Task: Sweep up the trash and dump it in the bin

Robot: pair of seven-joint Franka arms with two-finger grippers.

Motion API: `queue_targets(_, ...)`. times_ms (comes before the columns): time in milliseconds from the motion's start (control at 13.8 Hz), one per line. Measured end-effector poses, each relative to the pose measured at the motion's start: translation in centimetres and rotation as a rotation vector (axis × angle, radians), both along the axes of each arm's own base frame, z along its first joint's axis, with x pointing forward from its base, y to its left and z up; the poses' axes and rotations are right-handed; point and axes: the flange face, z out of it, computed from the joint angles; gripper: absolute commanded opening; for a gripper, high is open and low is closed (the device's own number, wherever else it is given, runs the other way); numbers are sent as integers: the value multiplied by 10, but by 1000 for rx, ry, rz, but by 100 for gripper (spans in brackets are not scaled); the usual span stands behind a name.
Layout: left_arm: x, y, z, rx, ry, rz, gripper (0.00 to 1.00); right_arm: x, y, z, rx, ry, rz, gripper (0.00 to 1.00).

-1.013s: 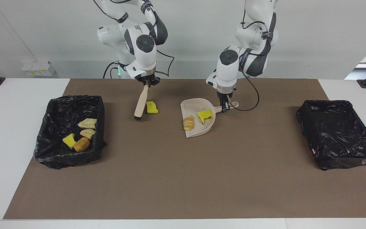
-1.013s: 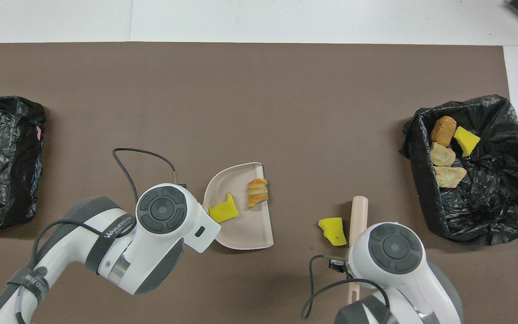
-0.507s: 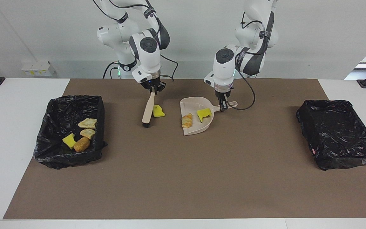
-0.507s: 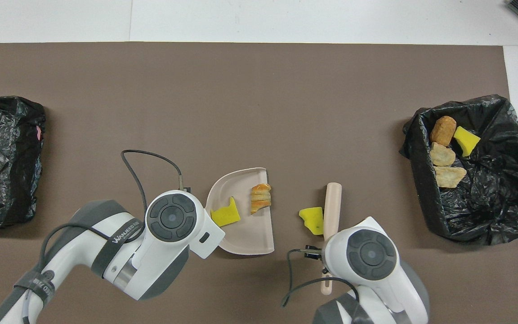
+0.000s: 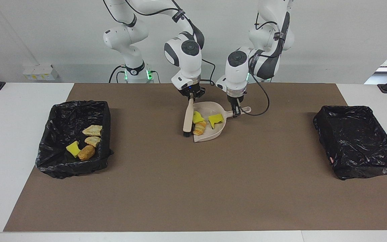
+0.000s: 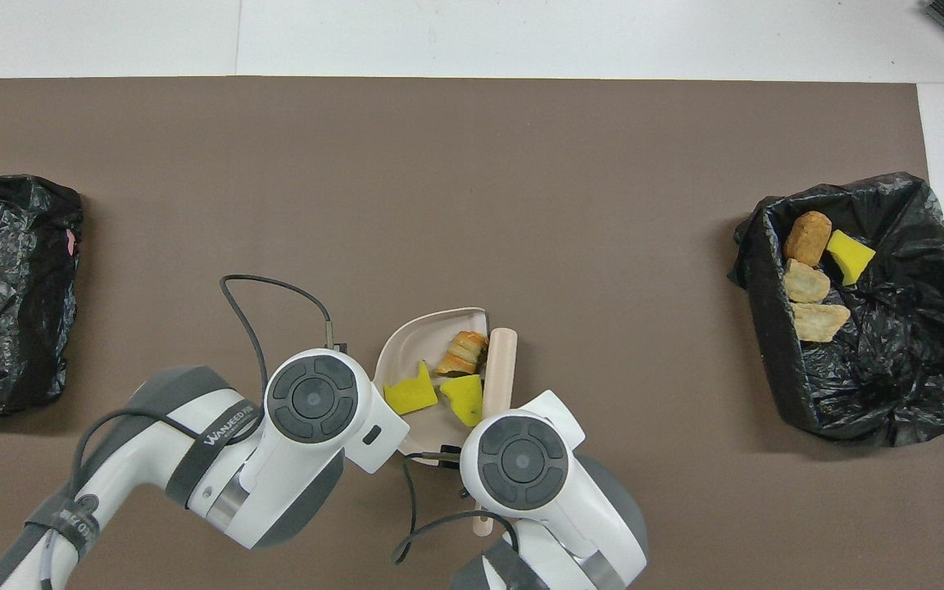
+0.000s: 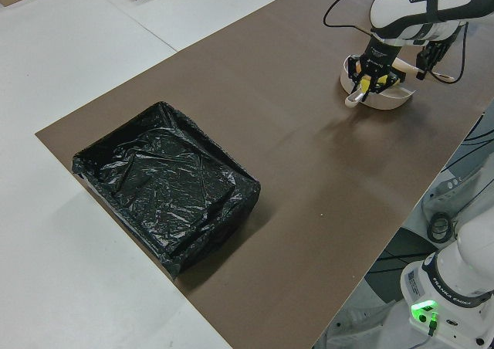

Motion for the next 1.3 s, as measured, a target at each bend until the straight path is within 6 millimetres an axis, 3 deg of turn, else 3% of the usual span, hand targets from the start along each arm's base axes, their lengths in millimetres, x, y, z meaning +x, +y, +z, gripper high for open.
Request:
queue_targets(217,1,3,-1,2,4,-2,0,16,0,46,-25,49,8,0)
queue_targets(362,5,10,-2,2,11,-29,0,31,-16,67,-25,61,30,0)
queue_targets(579,18,27,0,0,14,-35,0,55,-53,77,-62,39,71,0)
queue_targets(796,45,58,13,-13,-8,-24,0,65,-67,78,-77,24,97,0)
queue_targets(1085,102,129,73,-26,-53,8,0,50,-49,82,-53,8,128,0)
queue_targets(1302,131,181,130,-22,-73,45,0,9,-1,65,-15,-45,131,0)
